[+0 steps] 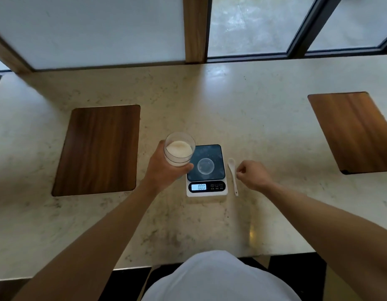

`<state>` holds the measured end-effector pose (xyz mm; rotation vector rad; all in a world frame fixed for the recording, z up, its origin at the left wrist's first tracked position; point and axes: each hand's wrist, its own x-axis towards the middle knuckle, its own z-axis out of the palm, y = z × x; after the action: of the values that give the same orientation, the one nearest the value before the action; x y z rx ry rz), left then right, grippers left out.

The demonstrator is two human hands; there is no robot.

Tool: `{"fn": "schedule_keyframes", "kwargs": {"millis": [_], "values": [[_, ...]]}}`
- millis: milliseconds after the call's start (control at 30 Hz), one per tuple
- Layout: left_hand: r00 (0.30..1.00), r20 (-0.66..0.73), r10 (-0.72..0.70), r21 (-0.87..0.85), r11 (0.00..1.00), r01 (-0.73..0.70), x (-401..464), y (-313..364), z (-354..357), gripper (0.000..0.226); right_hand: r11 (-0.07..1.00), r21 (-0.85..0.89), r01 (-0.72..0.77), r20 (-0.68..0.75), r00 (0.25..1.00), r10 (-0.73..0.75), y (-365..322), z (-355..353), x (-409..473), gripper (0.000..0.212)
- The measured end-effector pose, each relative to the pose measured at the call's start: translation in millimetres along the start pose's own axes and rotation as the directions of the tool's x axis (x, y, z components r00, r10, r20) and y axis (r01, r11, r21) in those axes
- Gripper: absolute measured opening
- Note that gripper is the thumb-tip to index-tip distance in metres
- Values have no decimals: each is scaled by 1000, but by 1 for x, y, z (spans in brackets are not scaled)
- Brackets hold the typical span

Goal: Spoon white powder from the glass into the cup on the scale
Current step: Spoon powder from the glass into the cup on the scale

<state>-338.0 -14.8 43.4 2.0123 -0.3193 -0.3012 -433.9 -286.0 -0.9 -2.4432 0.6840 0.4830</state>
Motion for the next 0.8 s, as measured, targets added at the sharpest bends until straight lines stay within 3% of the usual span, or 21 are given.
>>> {"fn": "schedule_keyframes", "kwargs": {"millis": [67, 200, 433, 800], "values": [[1000, 5, -3, -10, 1000, 3, -5, -2, 2, 89, 999, -27, -44, 58, 997, 45, 4, 9, -5, 31], [999, 9, -33, -24, 999, 33, -15, -7, 3, 89, 996, 0, -88, 92, 992, 88, 5, 20, -10, 39], [998, 9, -68, -21, 997, 68, -24, -13, 3, 85, 992, -33, -125, 97, 987, 127, -4, 23, -15, 23], [996, 51, -67, -4, 998, 68, -29, -15, 2, 87, 991, -27, -131, 53, 990, 133, -5, 30, -18, 29]]}}
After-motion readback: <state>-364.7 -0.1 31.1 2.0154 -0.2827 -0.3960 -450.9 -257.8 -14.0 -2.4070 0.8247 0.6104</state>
